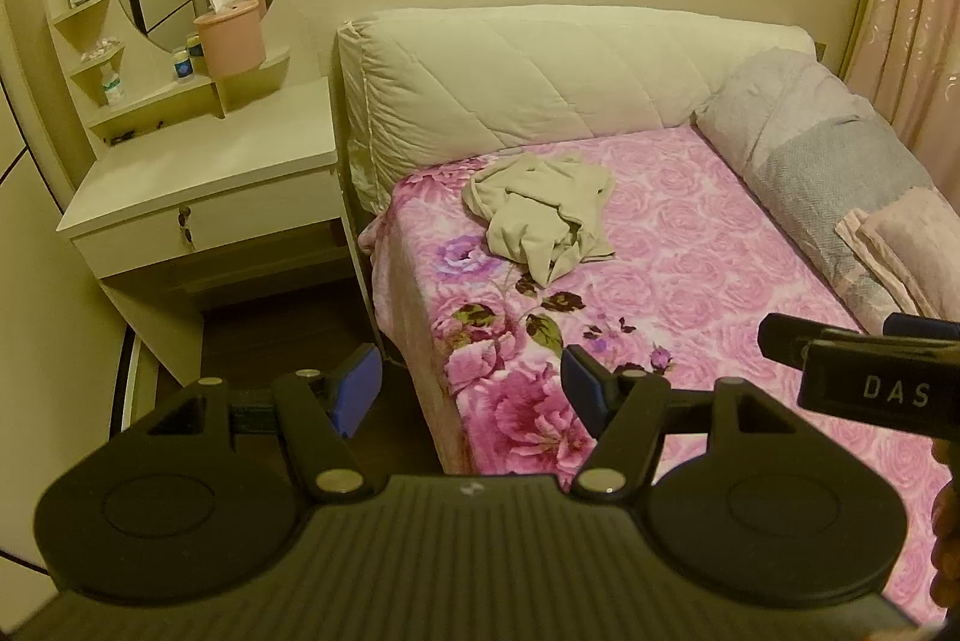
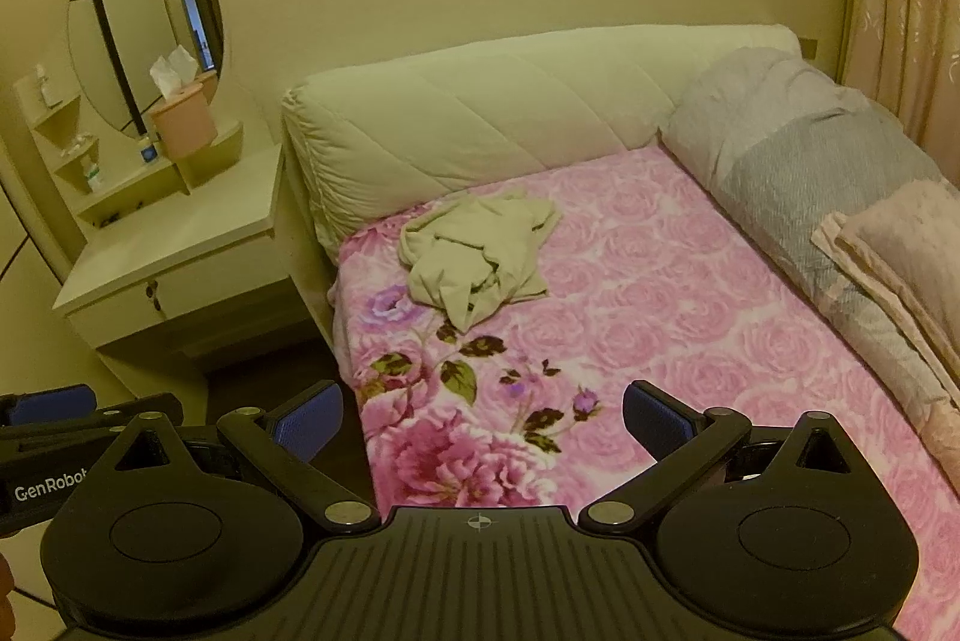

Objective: Fold clothes

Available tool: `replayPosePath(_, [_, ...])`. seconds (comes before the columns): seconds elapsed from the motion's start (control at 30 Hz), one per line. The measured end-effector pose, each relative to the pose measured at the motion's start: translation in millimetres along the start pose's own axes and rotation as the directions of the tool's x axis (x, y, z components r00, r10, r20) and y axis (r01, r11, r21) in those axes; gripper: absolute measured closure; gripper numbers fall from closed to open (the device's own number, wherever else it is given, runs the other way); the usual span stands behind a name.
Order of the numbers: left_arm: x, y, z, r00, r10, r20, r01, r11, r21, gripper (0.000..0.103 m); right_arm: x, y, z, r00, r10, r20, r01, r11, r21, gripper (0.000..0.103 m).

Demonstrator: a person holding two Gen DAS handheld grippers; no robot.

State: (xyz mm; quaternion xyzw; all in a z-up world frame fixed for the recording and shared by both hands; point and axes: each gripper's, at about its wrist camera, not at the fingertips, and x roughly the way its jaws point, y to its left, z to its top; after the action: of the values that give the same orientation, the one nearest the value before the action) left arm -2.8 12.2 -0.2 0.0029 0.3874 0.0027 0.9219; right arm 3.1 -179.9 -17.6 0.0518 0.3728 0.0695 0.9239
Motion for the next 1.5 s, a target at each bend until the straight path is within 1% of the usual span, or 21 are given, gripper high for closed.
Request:
replayPosePath(0.4, [3,4,-1,1.0,-0.016,-0.004,0.016,1.0,0.008,0.04,-4,5,-3,1.0,-0.011,0.016,0.011,1.0,0.009,0.001])
replayPosePath(0.7, [6,11,-4,1.0,-0.014,-0.022,0.014,1.0,-0.017,0.04,-4,11,-6,1.0,-0.007,0.025,0.007,1.0,-0.002,0.001])
replayPosePath(0.97, [16,13,-2,0.999,-0.028,-0.041,0.027,0.999,-0.026,0.04,1,9,-6,1.0,-0.008,0.017,0.008,1.0,0.005,0.001])
replayPosePath(1.17, [34,13,6,0.997,-0.046,-0.055,0.046,0.999,-0.012,0.04,16,6,3,1.0,-0.023,0.0,0.023,0.999,0.025,0.001])
replayPosePath(1.27, [50,15,14,0.997,-0.051,-0.064,0.05,0.999,-0.006,0.04,27,5,7,0.999,-0.034,-0.012,0.034,0.999,0.039,0.001])
replayPosePath(1.37, [72,16,25,0.995,-0.064,-0.075,0.064,0.998,-0.001,0.04,42,4,13,0.999,-0.048,-0.016,0.048,0.998,0.05,0.001])
replayPosePath(1.5, [111,15,45,0.989,-0.099,-0.107,0.102,0.995,0.015,0.04,68,-1,26,0.997,-0.077,-0.007,0.077,0.994,0.083,0.001])
